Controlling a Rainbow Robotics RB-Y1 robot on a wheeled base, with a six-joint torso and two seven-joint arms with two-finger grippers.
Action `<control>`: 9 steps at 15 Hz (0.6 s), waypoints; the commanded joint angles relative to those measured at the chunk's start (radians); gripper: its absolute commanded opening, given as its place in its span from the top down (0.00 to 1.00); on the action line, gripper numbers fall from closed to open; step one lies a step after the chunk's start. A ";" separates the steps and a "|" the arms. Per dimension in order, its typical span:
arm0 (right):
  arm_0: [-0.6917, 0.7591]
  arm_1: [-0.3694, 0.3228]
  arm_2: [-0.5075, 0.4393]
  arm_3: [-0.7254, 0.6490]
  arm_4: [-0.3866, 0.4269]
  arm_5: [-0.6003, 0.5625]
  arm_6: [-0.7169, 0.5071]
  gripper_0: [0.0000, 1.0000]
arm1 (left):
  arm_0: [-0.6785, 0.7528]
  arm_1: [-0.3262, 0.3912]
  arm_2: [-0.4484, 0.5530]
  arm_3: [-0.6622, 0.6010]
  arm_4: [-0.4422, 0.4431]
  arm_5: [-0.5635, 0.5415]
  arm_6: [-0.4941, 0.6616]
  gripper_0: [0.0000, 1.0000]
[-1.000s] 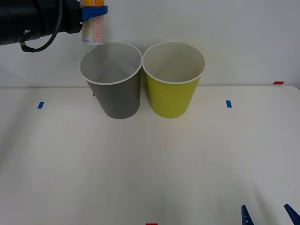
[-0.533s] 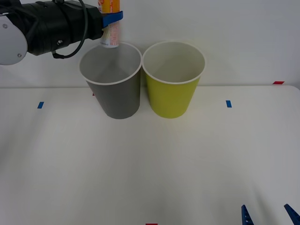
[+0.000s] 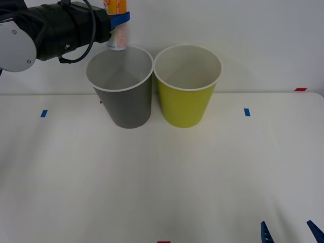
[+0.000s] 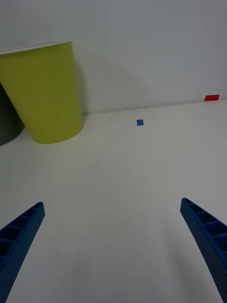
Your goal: Put cans in the gray bin and PET bottles in the light green bin.
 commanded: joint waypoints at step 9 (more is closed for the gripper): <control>0.000 0.000 0.000 0.000 0.000 0.000 0.000 0.00 | 0.001 0.013 -0.025 0.005 0.016 -0.072 0.046 0.00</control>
